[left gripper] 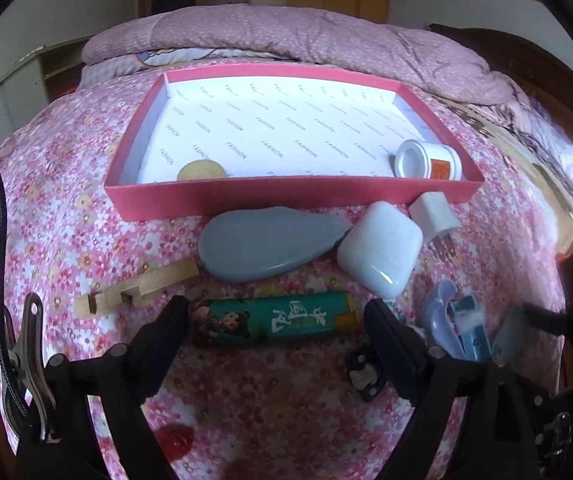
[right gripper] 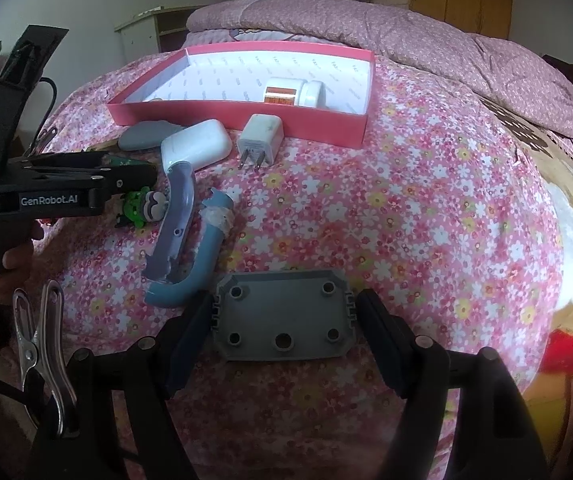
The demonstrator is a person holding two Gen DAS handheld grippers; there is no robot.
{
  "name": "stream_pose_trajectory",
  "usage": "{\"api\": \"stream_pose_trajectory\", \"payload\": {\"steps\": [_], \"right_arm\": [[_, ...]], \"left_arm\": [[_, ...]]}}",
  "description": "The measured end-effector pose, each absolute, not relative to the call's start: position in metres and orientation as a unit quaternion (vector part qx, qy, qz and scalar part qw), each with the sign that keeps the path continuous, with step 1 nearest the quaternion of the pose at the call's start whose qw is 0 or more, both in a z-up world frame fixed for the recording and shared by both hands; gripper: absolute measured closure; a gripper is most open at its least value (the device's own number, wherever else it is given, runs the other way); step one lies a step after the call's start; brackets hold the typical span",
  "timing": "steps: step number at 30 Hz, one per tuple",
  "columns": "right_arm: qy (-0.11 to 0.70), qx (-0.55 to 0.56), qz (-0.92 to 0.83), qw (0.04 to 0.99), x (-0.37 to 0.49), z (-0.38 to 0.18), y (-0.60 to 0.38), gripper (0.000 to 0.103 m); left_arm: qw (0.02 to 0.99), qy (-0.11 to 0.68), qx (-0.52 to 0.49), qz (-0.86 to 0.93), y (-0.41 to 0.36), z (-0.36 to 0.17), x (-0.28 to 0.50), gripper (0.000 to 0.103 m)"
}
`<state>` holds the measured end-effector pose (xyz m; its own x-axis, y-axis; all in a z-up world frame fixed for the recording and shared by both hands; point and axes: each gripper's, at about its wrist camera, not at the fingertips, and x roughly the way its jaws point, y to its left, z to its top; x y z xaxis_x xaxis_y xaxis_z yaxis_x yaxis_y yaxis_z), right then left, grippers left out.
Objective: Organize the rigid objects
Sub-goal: 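Grasp the green lighter with left tool while right tool grasps the grey plate, then carry lighter and grey plate into the tray and open both tools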
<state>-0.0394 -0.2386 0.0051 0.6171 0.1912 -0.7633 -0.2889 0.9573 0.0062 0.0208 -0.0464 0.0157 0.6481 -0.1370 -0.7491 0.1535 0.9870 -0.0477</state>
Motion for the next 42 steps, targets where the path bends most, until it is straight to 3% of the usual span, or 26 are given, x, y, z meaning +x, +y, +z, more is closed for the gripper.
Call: {"api": "stream_pose_trajectory", "payload": {"steps": [5,26,42], "right_arm": [[0.418,-0.041,0.133,0.898,-0.041,0.006,-0.243,0.028],[0.415,-0.036,0.131,0.9,-0.034,0.026,-0.245,0.031],[0.381,-0.003,0.136,0.914,0.02,0.065,-0.234,0.031]], "left_arm": [[0.91,0.409,0.015,-0.067,-0.048,0.015,0.017,0.018],[0.922,0.371,0.01,-0.109,-0.032,0.043,-0.008,0.019],[0.931,0.349,0.005,-0.108,-0.026,0.075,0.032,0.019]]}}
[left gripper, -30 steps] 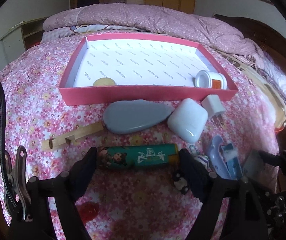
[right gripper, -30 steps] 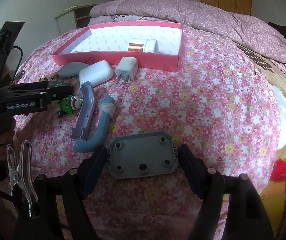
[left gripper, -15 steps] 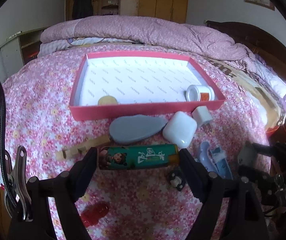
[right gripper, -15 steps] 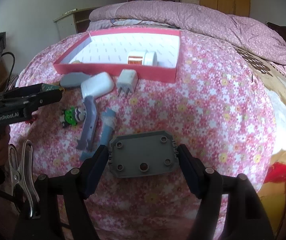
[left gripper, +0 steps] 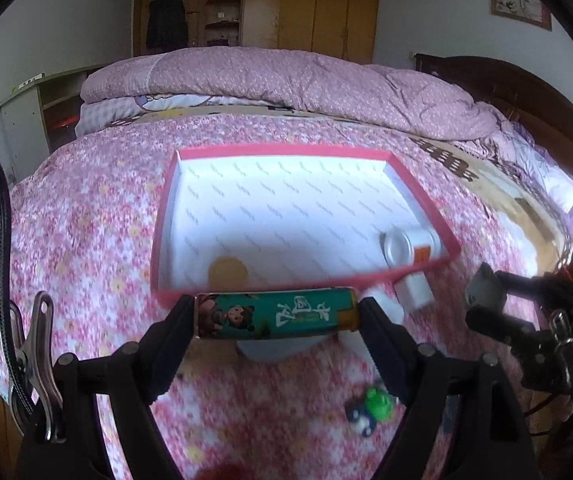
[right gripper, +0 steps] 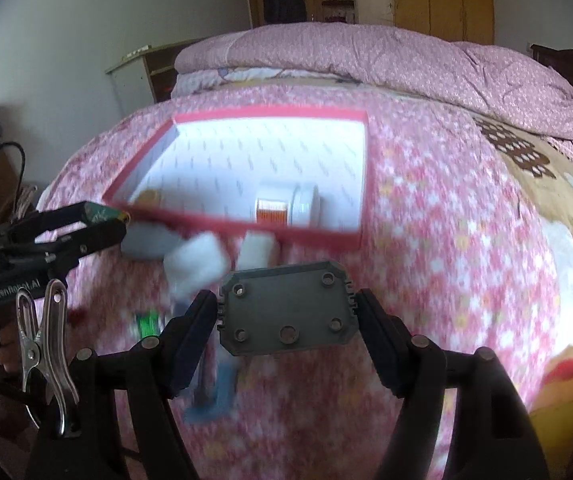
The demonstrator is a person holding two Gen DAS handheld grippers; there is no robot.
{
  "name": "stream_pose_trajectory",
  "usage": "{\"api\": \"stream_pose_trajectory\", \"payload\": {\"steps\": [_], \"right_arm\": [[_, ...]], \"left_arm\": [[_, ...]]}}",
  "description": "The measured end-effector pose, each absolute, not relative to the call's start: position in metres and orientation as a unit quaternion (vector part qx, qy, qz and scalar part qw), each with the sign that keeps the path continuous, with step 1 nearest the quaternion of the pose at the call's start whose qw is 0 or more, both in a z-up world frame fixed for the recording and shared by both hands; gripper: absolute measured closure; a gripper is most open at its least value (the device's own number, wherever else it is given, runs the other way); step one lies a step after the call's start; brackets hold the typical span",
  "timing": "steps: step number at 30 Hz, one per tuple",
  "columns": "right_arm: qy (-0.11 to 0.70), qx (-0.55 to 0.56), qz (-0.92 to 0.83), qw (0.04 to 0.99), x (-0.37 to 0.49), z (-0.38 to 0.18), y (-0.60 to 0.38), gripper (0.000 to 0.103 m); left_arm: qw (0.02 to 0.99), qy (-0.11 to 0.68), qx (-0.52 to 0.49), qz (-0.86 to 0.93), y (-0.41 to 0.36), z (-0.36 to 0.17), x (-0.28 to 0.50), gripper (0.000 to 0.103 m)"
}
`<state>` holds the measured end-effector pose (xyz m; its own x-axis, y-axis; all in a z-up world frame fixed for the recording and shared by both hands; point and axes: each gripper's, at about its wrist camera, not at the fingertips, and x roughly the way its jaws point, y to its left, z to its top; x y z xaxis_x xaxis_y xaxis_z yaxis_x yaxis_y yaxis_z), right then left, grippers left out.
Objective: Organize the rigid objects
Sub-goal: 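Carry lighter and grey plate into the tray and open both tools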
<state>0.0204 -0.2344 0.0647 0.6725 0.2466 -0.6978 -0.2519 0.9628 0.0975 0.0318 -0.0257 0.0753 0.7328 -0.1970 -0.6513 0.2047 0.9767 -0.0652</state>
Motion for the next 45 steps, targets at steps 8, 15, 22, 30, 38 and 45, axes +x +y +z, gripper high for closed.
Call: {"api": "stream_pose_trajectory", "payload": {"steps": [8,15,22,30,38,45], "right_arm": [[0.374,-0.001,0.137,0.917,0.066,0.078,-0.228,0.031],[0.384,0.005,0.138,0.913,0.103,0.074,-0.222,0.031],[0.395,0.003,0.141,0.908,0.136,0.073,-0.218,0.031],[0.405,-0.001,0.141,0.904,0.169,0.069,-0.214,0.031],[0.416,-0.009,0.139,0.899,0.193,0.064,-0.21,0.031],[0.418,-0.005,0.14,0.898,0.2,0.061,-0.21,0.03]], "left_arm": [[0.93,0.355,-0.003,-0.097,-0.025,0.08,0.073,0.019],[0.926,0.366,-0.005,-0.094,-0.029,0.077,0.11,0.019],[0.925,0.369,-0.001,-0.093,-0.035,0.077,0.14,0.019],[0.921,0.379,0.004,-0.09,-0.039,0.07,0.173,0.019],[0.916,0.393,-0.005,-0.082,-0.039,0.059,0.197,0.018],[0.915,0.395,0.0,-0.079,-0.04,0.056,0.198,0.018]]}}
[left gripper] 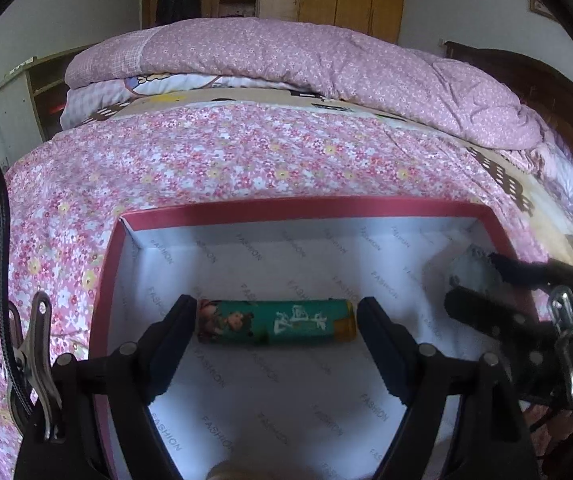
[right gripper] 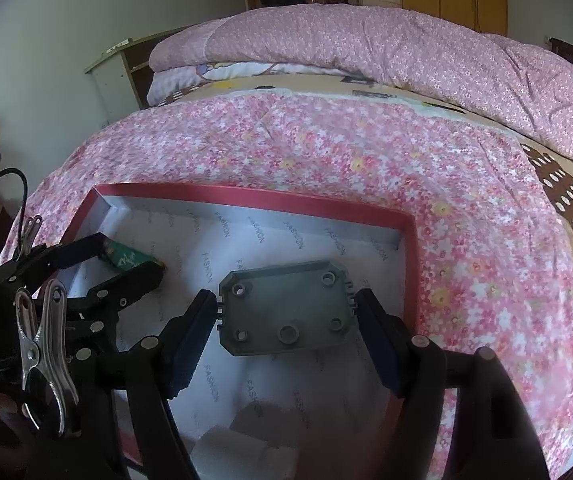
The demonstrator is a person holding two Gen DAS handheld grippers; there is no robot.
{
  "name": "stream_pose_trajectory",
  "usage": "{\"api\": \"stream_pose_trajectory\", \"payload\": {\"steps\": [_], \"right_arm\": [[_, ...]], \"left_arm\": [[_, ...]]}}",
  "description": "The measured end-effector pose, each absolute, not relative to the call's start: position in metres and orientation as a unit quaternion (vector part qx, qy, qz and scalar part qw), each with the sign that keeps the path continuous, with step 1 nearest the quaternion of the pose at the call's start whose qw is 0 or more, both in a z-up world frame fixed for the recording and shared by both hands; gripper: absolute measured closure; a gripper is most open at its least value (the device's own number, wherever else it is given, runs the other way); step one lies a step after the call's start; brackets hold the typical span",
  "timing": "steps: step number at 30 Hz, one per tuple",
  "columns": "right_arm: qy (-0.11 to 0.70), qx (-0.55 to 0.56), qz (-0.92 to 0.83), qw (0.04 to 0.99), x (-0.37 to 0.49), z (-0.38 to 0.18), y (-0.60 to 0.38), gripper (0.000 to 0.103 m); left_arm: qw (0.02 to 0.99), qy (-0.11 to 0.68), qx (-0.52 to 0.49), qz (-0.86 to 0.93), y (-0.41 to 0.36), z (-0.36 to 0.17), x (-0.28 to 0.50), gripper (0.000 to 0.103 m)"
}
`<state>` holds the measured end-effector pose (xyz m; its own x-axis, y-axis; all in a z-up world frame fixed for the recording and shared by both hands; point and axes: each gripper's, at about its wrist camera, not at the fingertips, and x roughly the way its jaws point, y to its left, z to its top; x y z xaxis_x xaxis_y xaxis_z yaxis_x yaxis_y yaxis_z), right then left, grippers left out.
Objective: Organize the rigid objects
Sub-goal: 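Carry lighter and grey plate into the tray and open both tools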
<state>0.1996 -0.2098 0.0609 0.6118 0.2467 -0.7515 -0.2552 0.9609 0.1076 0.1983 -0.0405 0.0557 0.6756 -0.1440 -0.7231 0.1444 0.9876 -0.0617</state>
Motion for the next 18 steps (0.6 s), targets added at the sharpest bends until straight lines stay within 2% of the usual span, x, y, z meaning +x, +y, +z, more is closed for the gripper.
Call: {"api": "stream_pose_trajectory", "payload": {"steps": [5,9,18], "right_arm": [[0.414,-0.009,0.138,0.9,0.198,0.063,-0.208,0.03],[0.408,-0.014,0.131,0.903,0.194,0.066,-0.209,0.02],[0.403,-0.001,0.132,0.906,0.178,0.074,-0.215,0.02]], "left_arm": [[0.917,0.39,0.0,-0.08,-0.041,0.059,0.196,0.018],[0.921,0.381,0.002,-0.082,-0.042,0.067,0.191,0.018],[0.925,0.371,0.009,-0.084,-0.046,0.08,0.173,0.018]]}}
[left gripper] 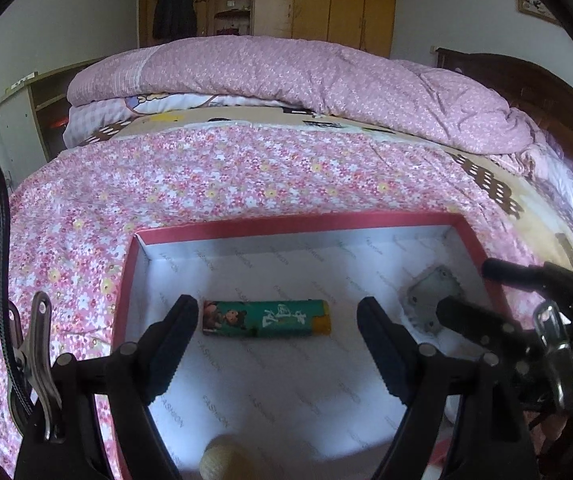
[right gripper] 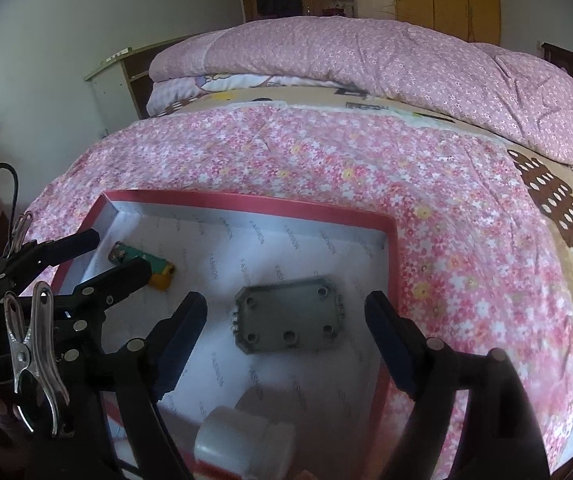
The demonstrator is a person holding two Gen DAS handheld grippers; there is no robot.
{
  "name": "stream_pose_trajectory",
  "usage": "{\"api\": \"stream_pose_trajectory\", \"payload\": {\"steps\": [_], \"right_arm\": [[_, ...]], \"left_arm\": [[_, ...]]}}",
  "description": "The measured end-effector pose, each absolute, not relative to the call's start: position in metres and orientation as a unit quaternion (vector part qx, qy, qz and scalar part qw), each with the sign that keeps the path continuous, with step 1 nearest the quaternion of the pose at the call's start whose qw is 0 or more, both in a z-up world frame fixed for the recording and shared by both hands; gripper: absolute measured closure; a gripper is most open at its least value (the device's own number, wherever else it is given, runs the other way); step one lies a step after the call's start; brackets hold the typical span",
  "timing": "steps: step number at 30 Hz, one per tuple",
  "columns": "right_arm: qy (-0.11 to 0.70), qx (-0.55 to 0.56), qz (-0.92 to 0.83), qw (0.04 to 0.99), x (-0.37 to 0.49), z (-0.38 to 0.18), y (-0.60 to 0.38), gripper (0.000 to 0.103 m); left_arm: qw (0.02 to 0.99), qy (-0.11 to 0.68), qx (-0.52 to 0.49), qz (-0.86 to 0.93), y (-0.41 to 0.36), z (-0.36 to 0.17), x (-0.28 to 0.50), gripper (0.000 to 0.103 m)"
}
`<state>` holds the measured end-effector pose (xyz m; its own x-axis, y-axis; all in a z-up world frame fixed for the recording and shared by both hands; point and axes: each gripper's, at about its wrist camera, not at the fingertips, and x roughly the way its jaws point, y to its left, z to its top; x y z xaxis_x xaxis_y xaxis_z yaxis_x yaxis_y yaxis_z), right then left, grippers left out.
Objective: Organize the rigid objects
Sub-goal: 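Carry lighter and grey plate into the tray and open both tools, then withdraw both tools from the tray toward the red figurine and blue tube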
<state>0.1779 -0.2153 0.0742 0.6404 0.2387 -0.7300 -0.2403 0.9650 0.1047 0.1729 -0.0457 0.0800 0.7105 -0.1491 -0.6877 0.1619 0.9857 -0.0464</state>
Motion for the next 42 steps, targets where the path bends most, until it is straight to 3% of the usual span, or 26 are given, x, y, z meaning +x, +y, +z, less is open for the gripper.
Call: {"api": "stream_pose_trajectory", "payload": {"steps": [27,42], "right_arm": [[0.384,0.013,0.131,0.914,0.071,0.086,-0.218,0.02],[0.395,0.01,0.11,0.912,0.013,0.06,-0.23,0.02]], "left_arm": [[0.93,0.356,-0.013,-0.087,-0.029,0.098,0.067,0.018],[0.924,0.377,-0.019,-0.06,0.015,0.066,0.004,0.018]]}}
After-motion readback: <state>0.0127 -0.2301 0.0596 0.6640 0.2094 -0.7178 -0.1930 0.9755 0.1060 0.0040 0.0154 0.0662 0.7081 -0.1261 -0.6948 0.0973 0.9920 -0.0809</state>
